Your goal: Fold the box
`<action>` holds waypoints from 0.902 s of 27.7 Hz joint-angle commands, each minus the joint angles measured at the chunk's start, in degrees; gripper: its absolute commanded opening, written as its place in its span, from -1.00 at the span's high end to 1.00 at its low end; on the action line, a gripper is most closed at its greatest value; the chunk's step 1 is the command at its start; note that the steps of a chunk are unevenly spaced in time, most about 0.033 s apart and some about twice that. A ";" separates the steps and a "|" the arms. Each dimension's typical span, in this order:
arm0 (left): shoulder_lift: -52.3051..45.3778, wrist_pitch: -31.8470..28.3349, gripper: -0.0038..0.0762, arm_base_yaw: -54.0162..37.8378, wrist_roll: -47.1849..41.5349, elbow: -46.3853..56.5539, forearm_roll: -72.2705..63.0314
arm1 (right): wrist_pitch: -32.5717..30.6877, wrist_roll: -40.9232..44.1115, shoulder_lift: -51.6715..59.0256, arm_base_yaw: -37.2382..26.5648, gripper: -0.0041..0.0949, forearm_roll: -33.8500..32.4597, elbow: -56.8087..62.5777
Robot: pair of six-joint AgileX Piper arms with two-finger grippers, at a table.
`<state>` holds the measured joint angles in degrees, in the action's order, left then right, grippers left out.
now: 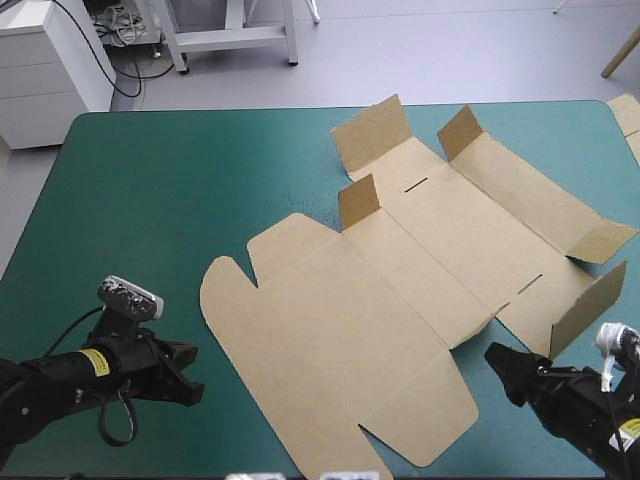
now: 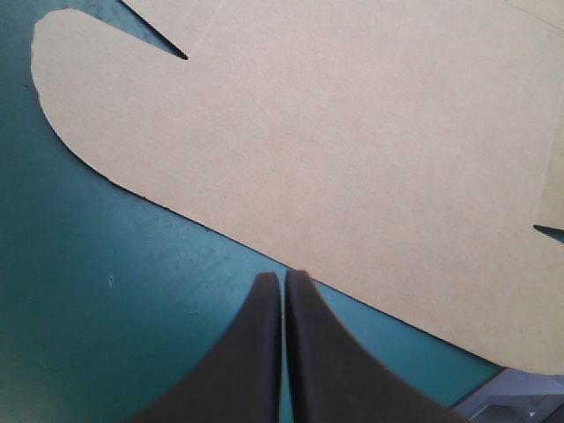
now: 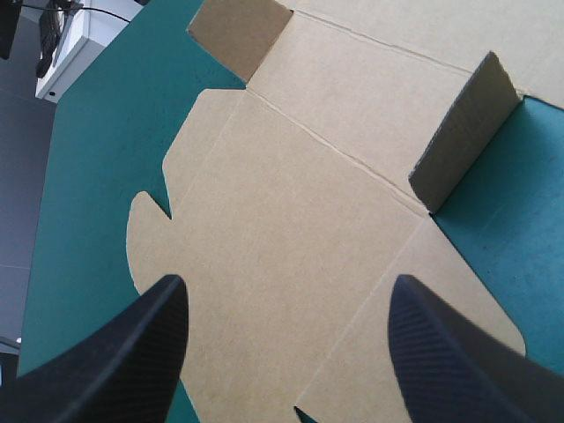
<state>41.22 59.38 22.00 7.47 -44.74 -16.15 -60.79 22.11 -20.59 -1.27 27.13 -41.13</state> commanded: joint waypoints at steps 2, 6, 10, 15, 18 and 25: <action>0.14 -2.63 0.92 0.40 -0.21 -1.87 -1.37 | 2.79 4.52 -4.42 0.14 -0.31 1.64 -1.79; 0.14 -2.72 0.92 0.40 -0.21 -1.87 -1.37 | 3.67 6.35 -8.64 0.14 -0.31 1.23 -1.79; 0.14 -2.72 0.92 0.40 -0.21 -1.87 -1.37 | 5.26 6.90 -13.79 0.14 -0.31 1.23 -1.79; 0.14 -2.62 0.92 0.40 -0.21 -1.87 -1.37 | 5.06 10.59 -19.42 0.14 -0.31 -1.73 -1.79; 0.14 -2.25 0.92 0.40 -0.21 -1.87 -1.37 | 5.32 12.50 -21.93 0.14 -0.31 -1.42 -1.79; 0.14 -2.25 0.92 0.40 0.38 -1.87 -2.26 | 7.59 14.33 -26.75 0.14 -0.31 -3.44 -1.79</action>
<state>41.22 59.38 22.00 7.72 -44.74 -16.47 -56.63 35.93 -46.38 -1.27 24.08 -41.13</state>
